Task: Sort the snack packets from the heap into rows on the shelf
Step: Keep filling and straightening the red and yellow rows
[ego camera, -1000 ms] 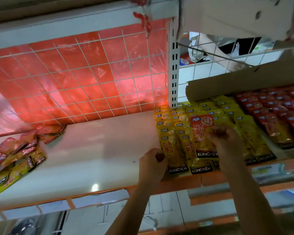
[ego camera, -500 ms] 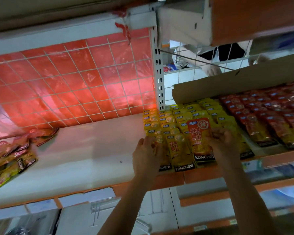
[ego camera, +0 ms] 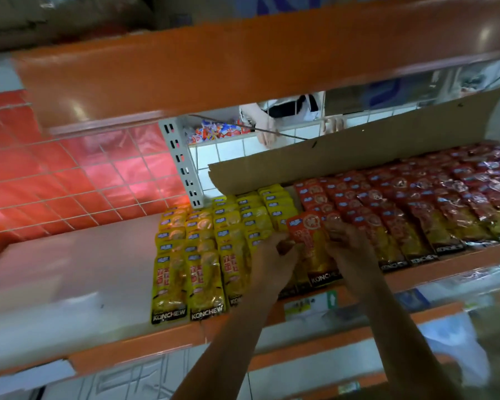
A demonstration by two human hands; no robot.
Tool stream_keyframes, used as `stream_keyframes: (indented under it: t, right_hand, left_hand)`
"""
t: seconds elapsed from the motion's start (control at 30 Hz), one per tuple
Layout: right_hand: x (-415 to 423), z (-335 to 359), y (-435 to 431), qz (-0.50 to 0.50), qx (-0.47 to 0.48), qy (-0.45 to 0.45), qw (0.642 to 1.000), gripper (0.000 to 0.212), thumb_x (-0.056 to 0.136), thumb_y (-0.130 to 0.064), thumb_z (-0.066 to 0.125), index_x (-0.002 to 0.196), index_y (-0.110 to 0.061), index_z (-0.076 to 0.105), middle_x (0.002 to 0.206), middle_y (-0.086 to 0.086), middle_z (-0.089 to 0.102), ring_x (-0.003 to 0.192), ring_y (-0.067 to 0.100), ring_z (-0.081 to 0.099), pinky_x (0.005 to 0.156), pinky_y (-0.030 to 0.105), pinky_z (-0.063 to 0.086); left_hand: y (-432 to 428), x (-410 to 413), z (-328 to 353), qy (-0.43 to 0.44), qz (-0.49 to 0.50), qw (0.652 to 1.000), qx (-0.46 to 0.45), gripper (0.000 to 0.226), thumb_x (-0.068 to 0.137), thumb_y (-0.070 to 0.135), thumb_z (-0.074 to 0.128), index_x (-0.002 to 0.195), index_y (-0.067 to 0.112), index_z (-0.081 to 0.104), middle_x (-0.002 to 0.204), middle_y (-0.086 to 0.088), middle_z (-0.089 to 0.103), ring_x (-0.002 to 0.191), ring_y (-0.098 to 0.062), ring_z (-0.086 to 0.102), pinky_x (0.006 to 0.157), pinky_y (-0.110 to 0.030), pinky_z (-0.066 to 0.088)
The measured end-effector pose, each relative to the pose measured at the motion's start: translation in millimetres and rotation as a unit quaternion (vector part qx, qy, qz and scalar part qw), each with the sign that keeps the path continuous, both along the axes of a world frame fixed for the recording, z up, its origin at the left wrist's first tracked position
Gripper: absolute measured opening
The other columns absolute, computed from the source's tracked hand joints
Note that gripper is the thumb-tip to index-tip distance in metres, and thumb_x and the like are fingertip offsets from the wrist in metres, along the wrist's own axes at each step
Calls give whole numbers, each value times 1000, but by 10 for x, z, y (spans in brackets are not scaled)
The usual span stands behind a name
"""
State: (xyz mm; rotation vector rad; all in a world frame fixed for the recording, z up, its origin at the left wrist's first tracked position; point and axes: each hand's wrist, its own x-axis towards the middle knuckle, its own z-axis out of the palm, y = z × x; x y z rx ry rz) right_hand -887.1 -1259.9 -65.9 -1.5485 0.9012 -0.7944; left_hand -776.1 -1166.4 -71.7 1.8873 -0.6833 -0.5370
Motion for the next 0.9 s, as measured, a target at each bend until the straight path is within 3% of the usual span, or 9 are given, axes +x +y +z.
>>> stream_keyframes:
  t: [0.07,0.17,0.23,0.37,0.6,0.83,0.9]
  right_hand:
    - [-87,-11,-129,-25,-56,55,997,24,88,-3,59,107,-16,65,104,-1,66,93,8,62,84,29,51]
    - [-237,21,-295,-93,-113,83,986,19,88,-5,58,102,-16,64,87,-7,64,67,-7,57,59,14,45]
    - [-334,26,-417,-112,-131,105,979,20,89,-5,57,106,-12,65,95,-2,65,78,6,59,67,23,43]
    - [-447,8,-529,-111,-155,119,975,19,91,-4,58,107,-7,67,107,7,69,97,23,63,82,32,47]
    - [-440,-4,-575,-66,-169,155,971,21,92,-5,56,109,-8,67,106,8,69,93,20,63,80,25,43]
    - [-443,-20,-625,-50,-174,166,969,19,93,-10,56,110,-12,65,106,5,68,86,9,54,81,25,41]
    - [-441,-16,-627,-50,-175,166,969,20,93,-10,56,110,-12,66,106,3,68,85,9,54,79,23,40]
  left_hand:
    - [-118,-90,-20,-25,-3,1000,19,10,85,33,69,95,30,71,70,26,63,64,8,59,48,-4,39]
    - [-258,-207,-25,-53,-2,998,38,14,87,30,67,97,23,74,80,17,67,68,5,59,52,-8,40]
    - [-345,-281,0,-71,-17,996,45,15,88,28,66,98,20,75,85,14,70,69,6,59,55,-7,44]
    - [-499,-409,28,-108,-13,993,55,13,87,23,67,98,20,71,79,19,61,69,8,55,52,-1,33]
    - [-646,-509,14,-187,7,976,113,35,87,21,67,121,18,58,106,1,68,96,-16,62,73,-20,43]
    - [-671,-569,-47,-206,-13,972,116,45,86,9,64,127,21,49,101,3,68,89,-13,65,53,-2,31]
    - [-664,-575,-46,-213,-20,971,110,45,86,4,60,128,19,48,102,1,67,90,-14,65,54,-2,35]
